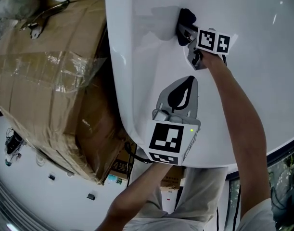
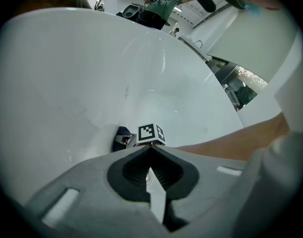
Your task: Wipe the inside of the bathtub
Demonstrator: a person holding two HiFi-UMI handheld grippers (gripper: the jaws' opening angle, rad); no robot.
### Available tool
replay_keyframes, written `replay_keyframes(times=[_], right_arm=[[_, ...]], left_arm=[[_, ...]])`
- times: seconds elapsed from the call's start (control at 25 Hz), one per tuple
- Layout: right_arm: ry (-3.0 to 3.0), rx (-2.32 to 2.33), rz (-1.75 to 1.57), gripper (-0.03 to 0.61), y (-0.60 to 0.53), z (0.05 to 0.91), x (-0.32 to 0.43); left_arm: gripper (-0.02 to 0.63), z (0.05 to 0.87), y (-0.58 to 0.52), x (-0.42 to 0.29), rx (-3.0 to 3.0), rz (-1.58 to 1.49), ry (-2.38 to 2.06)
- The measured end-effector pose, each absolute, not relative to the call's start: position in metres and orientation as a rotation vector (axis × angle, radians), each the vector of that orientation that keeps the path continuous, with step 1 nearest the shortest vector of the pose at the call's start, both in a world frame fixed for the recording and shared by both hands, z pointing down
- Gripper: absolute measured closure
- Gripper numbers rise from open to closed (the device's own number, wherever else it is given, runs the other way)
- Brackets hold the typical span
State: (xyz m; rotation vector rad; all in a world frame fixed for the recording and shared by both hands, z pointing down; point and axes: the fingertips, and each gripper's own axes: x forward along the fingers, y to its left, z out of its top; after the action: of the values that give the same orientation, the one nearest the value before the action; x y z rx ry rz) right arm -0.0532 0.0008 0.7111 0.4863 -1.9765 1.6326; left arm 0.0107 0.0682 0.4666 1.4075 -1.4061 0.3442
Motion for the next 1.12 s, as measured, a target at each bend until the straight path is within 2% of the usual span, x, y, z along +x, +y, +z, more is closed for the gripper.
replay_keyframes(times=[1.12], right_arm=[[-2.167, 0.242, 1.62, 0.535, 0.004, 0.591, -0.081]], left_arm=[[0.618, 0.432, 0.084, 0.003, 1.322, 0.35, -1.528]])
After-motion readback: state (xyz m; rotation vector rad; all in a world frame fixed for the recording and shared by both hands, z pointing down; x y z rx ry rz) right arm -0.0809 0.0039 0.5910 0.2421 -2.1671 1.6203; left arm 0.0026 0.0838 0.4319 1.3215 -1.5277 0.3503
